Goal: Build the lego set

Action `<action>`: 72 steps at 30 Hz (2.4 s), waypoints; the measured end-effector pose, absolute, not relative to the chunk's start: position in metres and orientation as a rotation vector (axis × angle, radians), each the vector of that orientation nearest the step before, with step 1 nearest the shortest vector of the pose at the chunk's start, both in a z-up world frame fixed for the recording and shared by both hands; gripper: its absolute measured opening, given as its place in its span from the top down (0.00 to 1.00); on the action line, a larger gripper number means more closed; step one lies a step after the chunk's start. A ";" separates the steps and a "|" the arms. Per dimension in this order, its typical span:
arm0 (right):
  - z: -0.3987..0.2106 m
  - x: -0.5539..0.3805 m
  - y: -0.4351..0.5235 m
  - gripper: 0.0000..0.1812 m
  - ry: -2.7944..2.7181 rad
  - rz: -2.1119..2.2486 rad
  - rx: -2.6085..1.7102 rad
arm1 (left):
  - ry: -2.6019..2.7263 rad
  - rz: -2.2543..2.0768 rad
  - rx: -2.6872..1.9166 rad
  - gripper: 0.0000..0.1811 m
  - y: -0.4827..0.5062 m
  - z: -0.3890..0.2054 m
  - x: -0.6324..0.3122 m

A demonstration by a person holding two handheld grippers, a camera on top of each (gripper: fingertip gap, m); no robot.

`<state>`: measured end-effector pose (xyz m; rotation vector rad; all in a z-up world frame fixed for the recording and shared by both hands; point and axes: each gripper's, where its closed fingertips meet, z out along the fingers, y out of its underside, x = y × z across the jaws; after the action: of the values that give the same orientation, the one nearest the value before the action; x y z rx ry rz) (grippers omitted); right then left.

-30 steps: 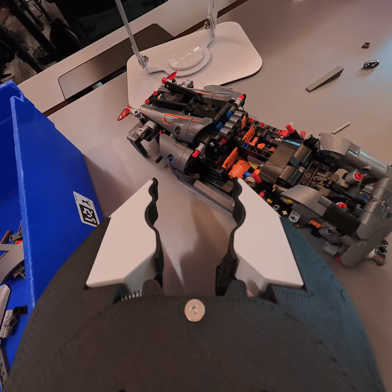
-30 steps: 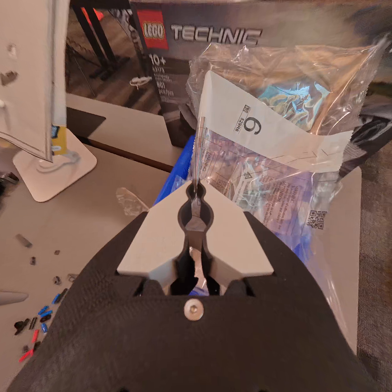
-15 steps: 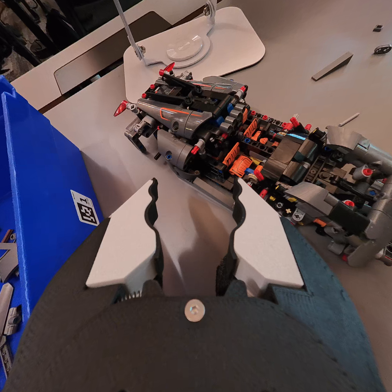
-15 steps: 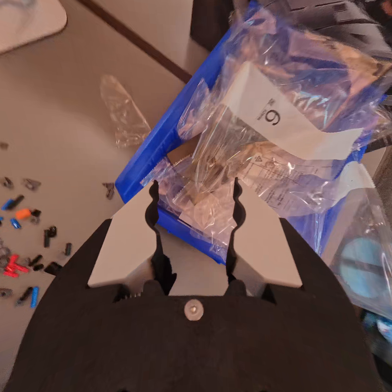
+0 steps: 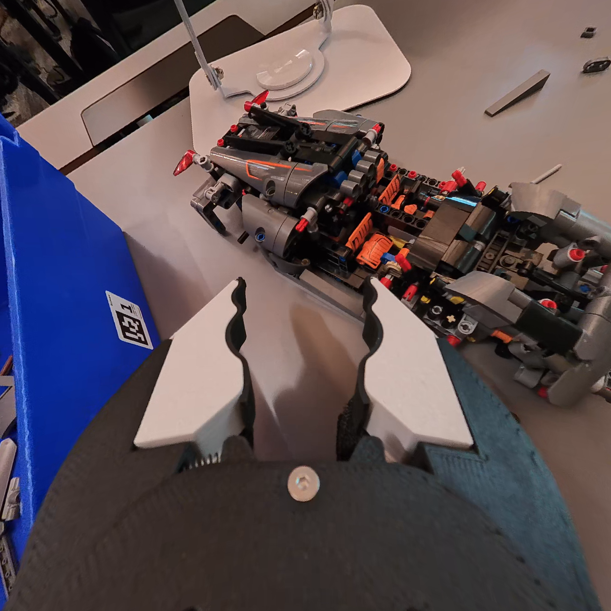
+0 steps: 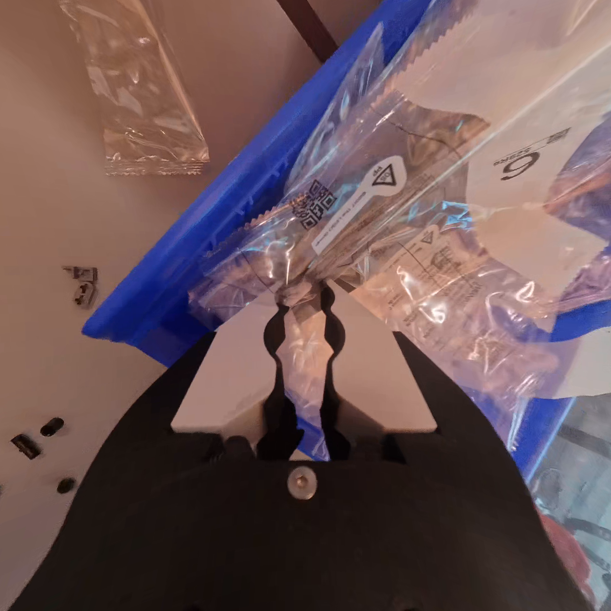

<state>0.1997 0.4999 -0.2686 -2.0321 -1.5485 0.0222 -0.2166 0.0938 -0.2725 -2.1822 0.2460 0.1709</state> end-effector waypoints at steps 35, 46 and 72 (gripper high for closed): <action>-0.264 0.285 0.508 0.62 -0.876 0.272 -2.608 | 0.243 0.177 -2.194 0.62 0.091 -0.278 -0.219; -0.293 0.244 0.526 1.00 -1.051 0.432 -2.574 | 0.231 0.186 -2.201 0.63 0.089 -0.281 -0.225; -0.152 0.221 0.478 0.73 -1.085 0.465 -2.152 | 0.254 0.204 -2.173 0.62 0.084 -0.272 -0.221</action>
<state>0.2210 0.4779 -0.1515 -2.1516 -1.0848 0.4654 -0.2209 0.0840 -0.2718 -2.1730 0.2544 0.2043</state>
